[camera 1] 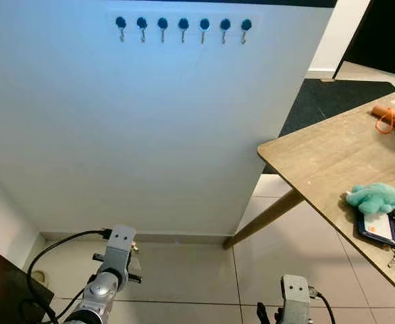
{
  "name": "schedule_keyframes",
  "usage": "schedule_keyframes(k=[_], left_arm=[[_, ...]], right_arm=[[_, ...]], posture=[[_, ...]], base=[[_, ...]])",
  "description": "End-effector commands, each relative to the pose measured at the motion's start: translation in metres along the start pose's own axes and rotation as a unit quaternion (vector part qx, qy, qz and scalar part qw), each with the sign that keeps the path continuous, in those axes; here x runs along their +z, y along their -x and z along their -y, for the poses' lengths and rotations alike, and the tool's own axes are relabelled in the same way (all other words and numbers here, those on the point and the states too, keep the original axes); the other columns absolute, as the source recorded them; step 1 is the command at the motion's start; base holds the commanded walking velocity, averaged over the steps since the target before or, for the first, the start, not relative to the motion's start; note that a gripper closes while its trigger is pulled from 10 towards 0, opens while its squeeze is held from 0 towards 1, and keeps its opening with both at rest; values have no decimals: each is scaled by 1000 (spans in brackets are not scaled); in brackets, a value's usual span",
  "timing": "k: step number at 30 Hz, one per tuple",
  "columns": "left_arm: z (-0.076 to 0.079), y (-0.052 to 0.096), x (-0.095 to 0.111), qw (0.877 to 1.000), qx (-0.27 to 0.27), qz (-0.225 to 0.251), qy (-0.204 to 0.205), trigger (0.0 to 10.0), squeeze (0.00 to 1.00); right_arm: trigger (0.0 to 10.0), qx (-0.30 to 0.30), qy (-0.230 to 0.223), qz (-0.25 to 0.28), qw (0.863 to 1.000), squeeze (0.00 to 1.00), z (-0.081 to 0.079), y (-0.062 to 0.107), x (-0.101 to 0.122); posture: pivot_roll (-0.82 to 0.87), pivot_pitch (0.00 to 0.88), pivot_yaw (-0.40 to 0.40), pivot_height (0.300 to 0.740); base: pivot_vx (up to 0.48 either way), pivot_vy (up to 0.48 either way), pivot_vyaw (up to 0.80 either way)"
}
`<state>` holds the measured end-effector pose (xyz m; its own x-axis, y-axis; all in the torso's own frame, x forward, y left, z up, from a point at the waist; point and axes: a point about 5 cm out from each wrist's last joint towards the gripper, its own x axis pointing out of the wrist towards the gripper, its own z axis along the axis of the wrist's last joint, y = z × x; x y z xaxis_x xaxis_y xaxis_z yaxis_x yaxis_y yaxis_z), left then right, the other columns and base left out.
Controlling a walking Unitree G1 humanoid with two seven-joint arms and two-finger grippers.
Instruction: Hang keys on a hook
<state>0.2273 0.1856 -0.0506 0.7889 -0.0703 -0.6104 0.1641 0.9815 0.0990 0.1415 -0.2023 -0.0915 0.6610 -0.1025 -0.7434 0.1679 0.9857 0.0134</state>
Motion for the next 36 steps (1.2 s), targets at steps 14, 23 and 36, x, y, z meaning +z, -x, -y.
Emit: schedule_keyframes(k=[14, 23, 36], left_arm=[[7, -3, 7, 1000, -20, 7, 2, 10000, 0], [11, -3, 5, 1000, -25, 2, 4, 10000, 0], [15, -4, 5, 1000, -27, 3, 8, 10000, 0]], right_arm=[[10000, 2, 0, 10, 1000, 0, -1, -5, 11], [10000, 2, 0, 12, 1000, 0, -1, -5, 13], [10000, 3, 6, 9, 1000, 0, -1, -5, 12]], posture=[[33, 32, -37, 740], [31, 19, -38, 740], [30, 12, -40, 740]], base=[[0, 0, 0], [0, 0, 0], [132, 0, 0]])
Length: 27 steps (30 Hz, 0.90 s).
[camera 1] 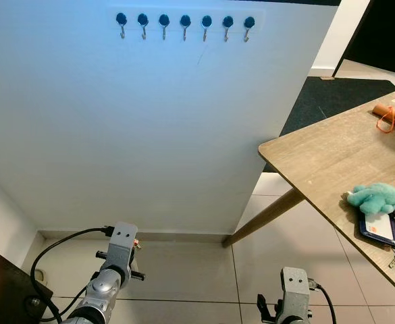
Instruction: Hang keys on a hook
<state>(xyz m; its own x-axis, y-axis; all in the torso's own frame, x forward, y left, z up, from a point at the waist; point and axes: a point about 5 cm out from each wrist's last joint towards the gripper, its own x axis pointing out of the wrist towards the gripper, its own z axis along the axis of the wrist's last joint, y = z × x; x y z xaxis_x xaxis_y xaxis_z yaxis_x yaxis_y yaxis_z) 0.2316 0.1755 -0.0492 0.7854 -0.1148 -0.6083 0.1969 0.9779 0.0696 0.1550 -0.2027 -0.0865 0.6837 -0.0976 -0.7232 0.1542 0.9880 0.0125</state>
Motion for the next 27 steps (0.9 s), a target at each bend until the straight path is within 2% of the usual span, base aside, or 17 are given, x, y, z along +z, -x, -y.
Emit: schedule_keyframes(k=[1, 14, 27], left_arm=[[6, -1, -1, 1000, -6, -1, 6, 10000, 0], [6, -1, 0, 1000, -4, 1, 2, 10000, 0], [-1, 0, 0, 1000, 14, 1, 2, 10000, 0]], right_arm=[[10000, -1, 2, -6, 1000, 0, 1, 0, -1], [10000, 4, 6, -3, 1000, 0, -2, -1, 1], [10000, 6, 13, -3, 1000, 0, -3, -1, 1]], posture=[[30, 12, -40, 740], [39, 3, -40, 740], [45, 0, -47, 740]], base=[[304, 0, 0], [332, 0, 0], [339, 0, 0]])
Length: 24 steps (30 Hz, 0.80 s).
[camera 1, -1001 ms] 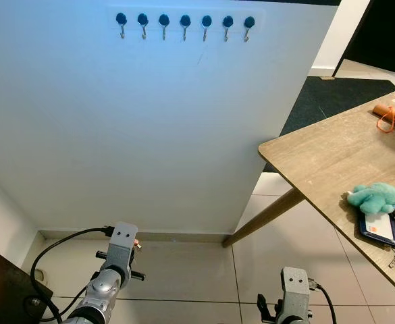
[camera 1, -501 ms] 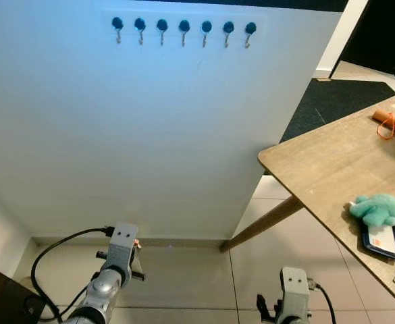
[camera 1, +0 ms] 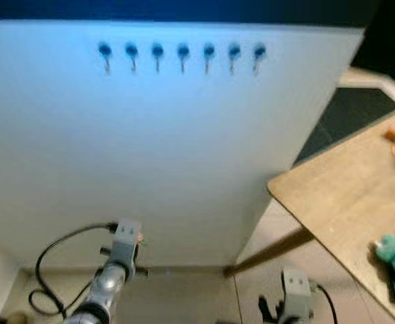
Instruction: Hang keys on a hook
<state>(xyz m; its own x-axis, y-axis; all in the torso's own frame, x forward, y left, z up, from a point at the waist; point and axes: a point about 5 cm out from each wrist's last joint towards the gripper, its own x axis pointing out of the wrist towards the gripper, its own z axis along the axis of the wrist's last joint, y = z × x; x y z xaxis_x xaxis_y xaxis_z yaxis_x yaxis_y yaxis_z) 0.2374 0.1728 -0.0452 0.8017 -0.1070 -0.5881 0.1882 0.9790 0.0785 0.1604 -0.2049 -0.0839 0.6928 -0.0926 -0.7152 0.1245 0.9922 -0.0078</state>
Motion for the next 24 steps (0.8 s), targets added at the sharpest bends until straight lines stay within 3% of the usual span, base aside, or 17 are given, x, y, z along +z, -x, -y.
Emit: schedule_keyframes(k=[1, 13, 19, 24], left_arm=[[-2, 3, -7, 1000, 8, -11, 2, 10000, 0], [-7, 4, -5, 999, 44, 7, 17, 10000, 0], [-3, 6, -11, 1000, 22, 2, 1, 10000, 0], [-4, 12, -23, 999, 12, -16, -44, 10000, 0]], right_arm=[[10000, 3, -5, -9, 1000, 0, -4, 1, -5], [10000, 7, -5, -15, 1000, 0, -6, 2, -9], [10000, 8, -22, -16, 1000, 0, -7, 3, -11], [10000, 8, -22, -17, 1000, 0, -5, 5, -14]], posture=[[45, 0, -47, 740], [52, 0, -50, 740], [51, 0, -51, 740], [50, 13, -47, 740]], base=[[334, 0, 0], [76, 0, 0], [0, 0, 0], [0, 0, 0]])
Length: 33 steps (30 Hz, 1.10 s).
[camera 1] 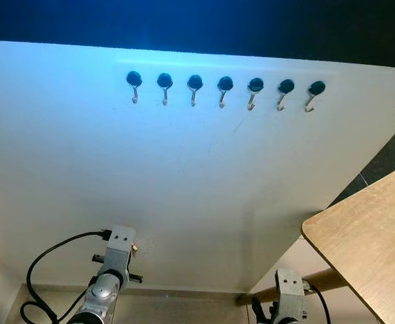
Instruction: Hang keys on a hook
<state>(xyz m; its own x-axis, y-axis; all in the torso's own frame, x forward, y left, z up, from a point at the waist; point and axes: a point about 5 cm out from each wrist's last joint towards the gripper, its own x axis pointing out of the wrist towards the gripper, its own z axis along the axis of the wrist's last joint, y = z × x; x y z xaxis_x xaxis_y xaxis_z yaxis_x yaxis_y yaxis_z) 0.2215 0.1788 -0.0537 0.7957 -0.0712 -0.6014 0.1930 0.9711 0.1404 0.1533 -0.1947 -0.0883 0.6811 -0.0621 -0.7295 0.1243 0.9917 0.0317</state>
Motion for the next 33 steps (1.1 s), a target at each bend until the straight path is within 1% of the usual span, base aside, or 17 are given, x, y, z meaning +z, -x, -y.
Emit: schedule_keyframes(k=[1, 4, 5, 6, 7, 8, 9, 10, 11, 13, 16, 20, 24, 26, 28, 30, 33], left_arm=[[-1, 5, -8, 999, -16, -1, -27, 10000, 0], [1, 7, -9, 998, -35, 7, -45, 10000, 0], [2, 10, -11, 996, -63, 15, -56, 10000, 0], [2, 10, -11, 996, -63, 15, -56, 10000, 0], [1, 11, -12, 994, -75, 17, -74, 10000, 0], [1, 11, -12, 994, -75, 17, -74, 10000, 0], [-2, 13, -12, 992, -89, 22, -84, 10000, 0], [-6, 13, -11, 992, -84, 25, -86, 10000, 0], [-13, 13, -5, 995, -69, 38, -64, 10000, 0], [-15, 12, -4, 995, -64, 41, -58, 10000, 0], [-18, 12, -7, 998, -41, 25, -39, 10000, 0], [-13, 13, -10, 997, -53, 28, -46, 10000, 0], [-3, 15, -16, 995, -73, 19, -68, 10000, 0], [-2, 15, -15, 996, -69, 26, -58, 10000, 0], [-8, 14, -15, 998, -42, 21, -42, 10000, 0], [-10, 14, -15, 999, -35, 19, -34, 10000, 0], [-14, 13, -14, 999, -30, 12, -37, 10000, 0]], right_arm=[[10000, -9, -10, -7, 1000, 0, 6, 3, -6], [10000, -12, -5, -7, 1000, 0, 8, 5, -8], [10000, -17, -2, -7, 1000, 0, 10, 6, -11], [10000, -17, -2, -7, 1000, 0, 10, 6, -11], [10000, -19, -2, -6, 1000, 0, 11, 7, -12], [10000, -19, -2, -6, 1000, 0, 11, 7, -12], [10000, -20, 1, -7, 1000, 0, 12, 8, -14], [10000, -20, 6, -8, 1000, 0, 12, 9, -15], [10000, -16, 16, -11, 1000, 0, 13, 9, -16], [10000, -15, 17, -12, 1000, 0, 13, 9, -16], [10000, -9, 24, -19, 999, 0, 10, 8, -16], [10000, -7, 25, -20, 999, 0, 8, 8, -15], [10000, -6, 22, -17, 1000, 0, 6, 6, -13], [10000, -5, 22, -17, 1000, 0, 5, 6, -12], [10000, -5, 21, -16, 1000, 0, 5, 5, -11], [10000, -5, 21, -16, 1000, 0, 5, 5, -11], [10000, 0, 23, -26, 999, 0, 6, 5, -13]], posture=[[51, 12, -42, 740], [54, 17, -35, 740], [59, 20, -29, 740], [59, 20, -29, 740], [60, 17, -28, 740], [60, 17, -28, 740], [62, 26, -29, 740], [65, 24, -26, 740], [62, 37, -30, 740], [62, 37, -30, 740], [60, 32, -33, 740], [58, 33, -32, 740], [50, 33, -36, 740], [48, 34, -36, 740], [42, 38, -40, 740], [42, 39, -40, 740], [43, 42, -41, 740]], base=[[0, 0, 0], [0, 0, 0], [0, 0, 0], [0, 0, 0], [0, 0, 0], [0, 0, 0], [0, 0, 0], [0, 0, 0], [0, 0, 0], [0, 0, 0], [0, 0, 0], [0, 0, 0], [0, -446, 0], [0, -411, 0], [0, 0, 0], [0, 0, 0], [0, 0, 0]])
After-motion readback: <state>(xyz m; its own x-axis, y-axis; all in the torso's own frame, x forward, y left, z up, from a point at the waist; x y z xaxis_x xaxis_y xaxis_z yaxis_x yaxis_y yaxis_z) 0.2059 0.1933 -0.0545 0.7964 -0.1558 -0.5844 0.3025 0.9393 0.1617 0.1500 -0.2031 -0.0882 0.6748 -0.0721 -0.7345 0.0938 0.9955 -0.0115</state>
